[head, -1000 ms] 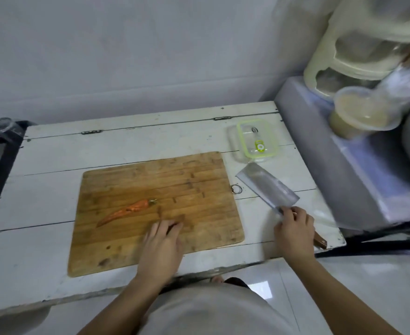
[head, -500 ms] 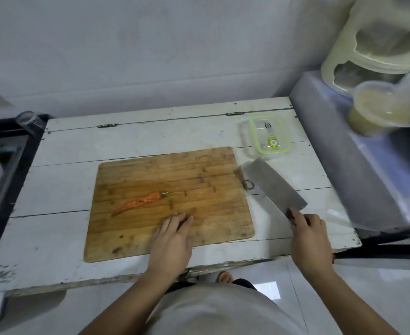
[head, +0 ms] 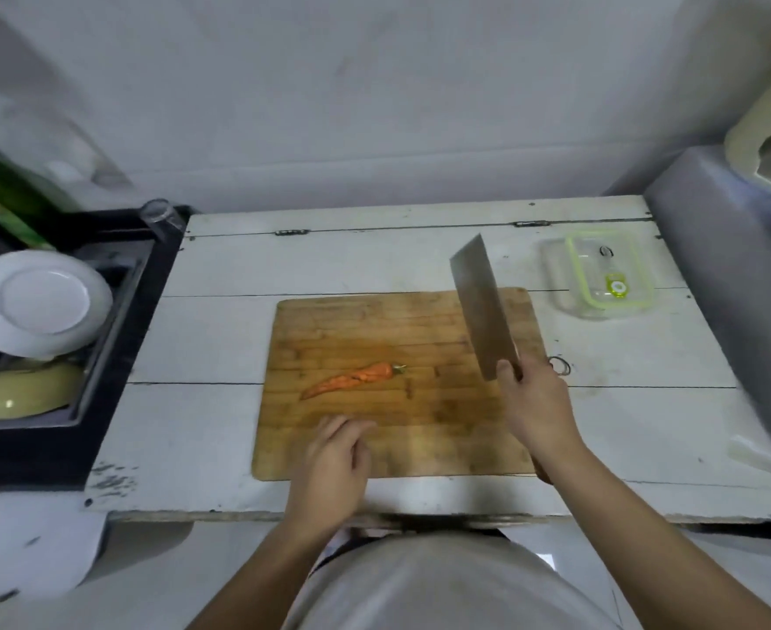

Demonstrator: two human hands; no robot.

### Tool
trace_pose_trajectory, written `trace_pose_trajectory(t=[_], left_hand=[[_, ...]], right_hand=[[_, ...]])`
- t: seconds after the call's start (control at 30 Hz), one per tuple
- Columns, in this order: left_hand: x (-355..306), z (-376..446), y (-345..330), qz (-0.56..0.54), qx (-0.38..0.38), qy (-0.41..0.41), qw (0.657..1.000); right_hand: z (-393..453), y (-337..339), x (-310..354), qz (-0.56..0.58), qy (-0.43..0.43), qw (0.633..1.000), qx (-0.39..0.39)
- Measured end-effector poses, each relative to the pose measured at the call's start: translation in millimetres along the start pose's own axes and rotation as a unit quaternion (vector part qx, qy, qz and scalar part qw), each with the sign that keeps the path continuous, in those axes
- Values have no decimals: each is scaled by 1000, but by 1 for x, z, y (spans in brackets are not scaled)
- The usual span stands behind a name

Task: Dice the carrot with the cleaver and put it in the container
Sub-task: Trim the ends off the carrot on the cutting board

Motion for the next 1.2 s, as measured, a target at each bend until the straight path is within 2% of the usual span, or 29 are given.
trace_pose_trajectory(t=[0.1,0.2,0.33,0.47,0.53,0.57,0.63,0.67,0.7,0.77,0.83,0.93,1.07,1.2], left_hand=[[43,10,37,52,-59,11,997],[53,34,51,74,-62,-39,995],[32,69,28,73,5,-137,988],[15,90,2,70,68,-200,975],[20,98,-4,64,86,-182,977],[23,104,-2,44,93,-148,984],[36,119,3,-40,119,-28,992],[41,123,2,-94,143,26,985],[41,125,0,-142,162,54,975],[32,119,-1,-149,179,50,971],[29,104,-4,-89,161,27,983],[32,89,-6,-27,89,1,996],[21,81,-1,-13,43,-51,998],[13,77,0,2,11,-93,996]], right_hand=[[4,-9,9,-98,14,995,-33],[-5,-24,26,-170,17,985,-25],[-19,-35,38,-227,-35,973,-5],[-36,-35,33,-216,-92,972,-29],[-37,-33,30,-209,-85,973,-45],[-37,-32,28,-206,-82,974,-50],[-33,-30,25,-194,-80,976,-56],[-30,-29,25,-188,-75,977,-59],[-26,-27,25,-184,-63,979,-62],[-18,-24,28,-173,-37,982,-60],[-9,-24,27,-165,-22,985,-42],[-1,-27,29,-155,-21,988,-4],[-9,-33,36,-190,10,981,33],[-35,-52,52,-207,80,973,67]])
Point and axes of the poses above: each hand's wrist, its own z-axis towards the middle knuckle, its own y-axis out of the back of the hand, x = y × z, the point moved 8 cm from there along z, towards the middle knuckle
